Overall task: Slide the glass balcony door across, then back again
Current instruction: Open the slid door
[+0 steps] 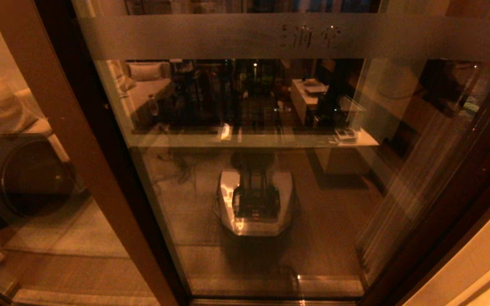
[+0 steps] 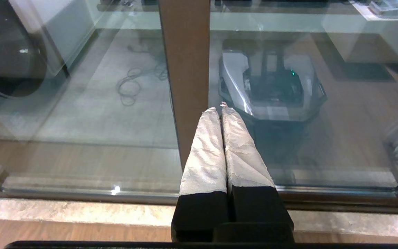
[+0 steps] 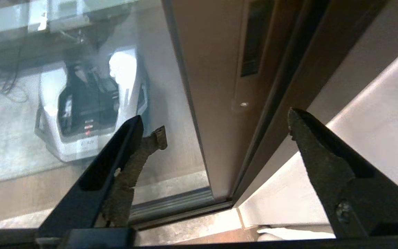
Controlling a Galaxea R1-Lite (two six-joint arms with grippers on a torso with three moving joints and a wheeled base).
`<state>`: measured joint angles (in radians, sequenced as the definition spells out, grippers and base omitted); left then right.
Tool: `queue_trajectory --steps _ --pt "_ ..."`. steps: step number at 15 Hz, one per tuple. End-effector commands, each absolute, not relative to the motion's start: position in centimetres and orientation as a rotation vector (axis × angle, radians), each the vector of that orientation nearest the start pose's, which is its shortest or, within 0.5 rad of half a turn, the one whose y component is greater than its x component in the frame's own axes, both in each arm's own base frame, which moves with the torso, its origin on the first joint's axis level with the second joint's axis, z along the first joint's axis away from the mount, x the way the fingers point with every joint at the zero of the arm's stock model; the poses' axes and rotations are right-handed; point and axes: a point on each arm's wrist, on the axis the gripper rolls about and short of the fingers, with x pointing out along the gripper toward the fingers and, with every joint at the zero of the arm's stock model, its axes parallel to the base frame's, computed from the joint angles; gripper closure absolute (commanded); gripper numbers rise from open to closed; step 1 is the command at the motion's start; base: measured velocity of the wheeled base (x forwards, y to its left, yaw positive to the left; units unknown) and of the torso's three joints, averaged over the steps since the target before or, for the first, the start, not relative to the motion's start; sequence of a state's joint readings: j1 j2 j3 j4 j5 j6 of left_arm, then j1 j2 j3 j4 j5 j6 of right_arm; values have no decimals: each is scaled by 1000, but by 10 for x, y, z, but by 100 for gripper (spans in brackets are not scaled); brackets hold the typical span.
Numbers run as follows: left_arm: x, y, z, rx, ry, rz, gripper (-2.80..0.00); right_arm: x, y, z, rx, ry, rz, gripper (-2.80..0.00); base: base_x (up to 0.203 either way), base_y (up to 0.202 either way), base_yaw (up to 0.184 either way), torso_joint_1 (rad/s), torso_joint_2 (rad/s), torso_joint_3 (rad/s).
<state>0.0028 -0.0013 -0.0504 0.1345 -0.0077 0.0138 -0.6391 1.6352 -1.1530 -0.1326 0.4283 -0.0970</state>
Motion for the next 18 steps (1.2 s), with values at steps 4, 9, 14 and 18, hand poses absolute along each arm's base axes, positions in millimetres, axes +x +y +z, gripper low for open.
queue_trajectory --steps 4,9,14,18 --pt "-27 0 76 13 84 -5 0 250 -175 252 96 292 -94 -280 0 0 0 0 0 0" --pt "-27 0 76 13 84 -5 0 262 -185 249 71 295 -91 -280 0 0 0 0 0 0" --pt "-27 0 76 13 84 -5 0 275 -192 241 63 311 -81 -280 0 0 0 0 0 0" --pt "-27 0 76 13 84 -5 0 277 -190 244 56 303 -71 -280 0 0 0 0 0 0"
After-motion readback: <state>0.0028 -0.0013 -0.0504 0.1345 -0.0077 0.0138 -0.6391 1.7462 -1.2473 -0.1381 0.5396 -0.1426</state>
